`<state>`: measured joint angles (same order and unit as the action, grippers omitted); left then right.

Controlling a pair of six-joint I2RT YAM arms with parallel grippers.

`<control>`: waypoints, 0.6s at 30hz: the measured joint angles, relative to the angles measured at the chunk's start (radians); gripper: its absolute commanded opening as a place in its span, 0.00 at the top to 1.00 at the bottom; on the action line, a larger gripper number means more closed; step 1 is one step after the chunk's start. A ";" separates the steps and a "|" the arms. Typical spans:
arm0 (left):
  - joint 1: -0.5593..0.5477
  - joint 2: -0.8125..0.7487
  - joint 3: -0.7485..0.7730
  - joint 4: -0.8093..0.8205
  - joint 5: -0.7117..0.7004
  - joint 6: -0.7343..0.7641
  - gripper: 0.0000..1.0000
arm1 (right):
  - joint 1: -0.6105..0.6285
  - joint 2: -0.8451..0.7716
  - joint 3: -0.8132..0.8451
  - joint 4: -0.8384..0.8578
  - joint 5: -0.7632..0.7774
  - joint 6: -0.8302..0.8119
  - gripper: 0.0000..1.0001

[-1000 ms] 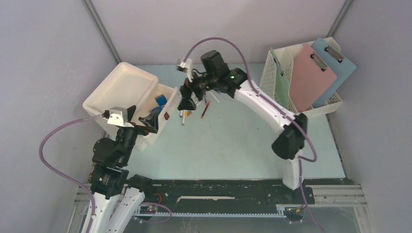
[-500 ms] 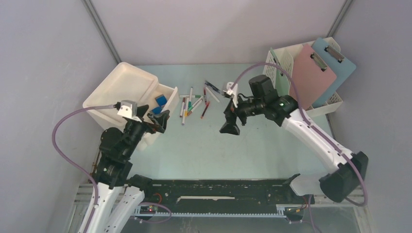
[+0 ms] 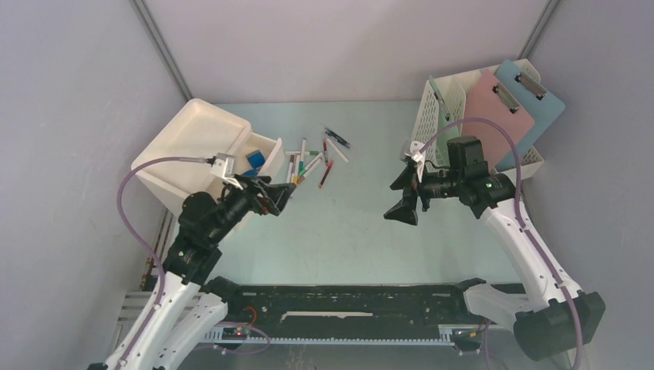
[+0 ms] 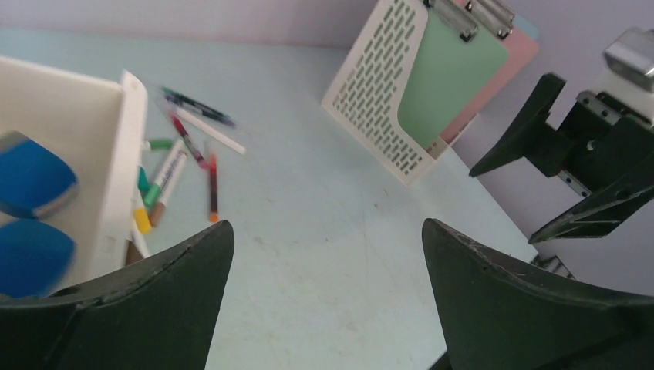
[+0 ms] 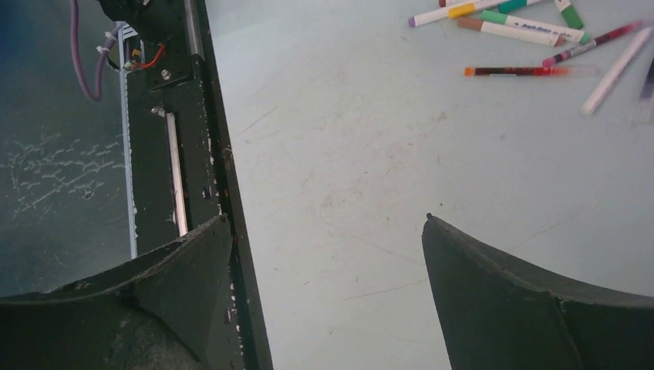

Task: Organize the desk
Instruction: Close the drawer in the storage box.

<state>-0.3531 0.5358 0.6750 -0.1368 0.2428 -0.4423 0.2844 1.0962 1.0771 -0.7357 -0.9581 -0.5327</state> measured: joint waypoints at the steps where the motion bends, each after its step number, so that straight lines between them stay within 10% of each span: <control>1: -0.038 0.011 -0.008 0.001 -0.024 -0.007 0.02 | 0.000 -0.006 0.000 0.000 -0.003 -0.005 0.00; 12: -0.351 0.280 0.056 -0.082 -0.483 -0.001 0.31 | 0.000 -0.015 -0.002 -0.001 0.011 -0.043 0.00; 18: -0.363 0.391 0.098 -0.119 -0.604 0.019 0.74 | 0.006 -0.016 -0.002 -0.001 0.039 -0.052 0.00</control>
<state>-0.7162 0.9264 0.7734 -0.2558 -0.3611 -0.4236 0.2901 1.0801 1.0752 -0.7368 -0.9195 -0.5850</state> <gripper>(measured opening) 0.430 0.993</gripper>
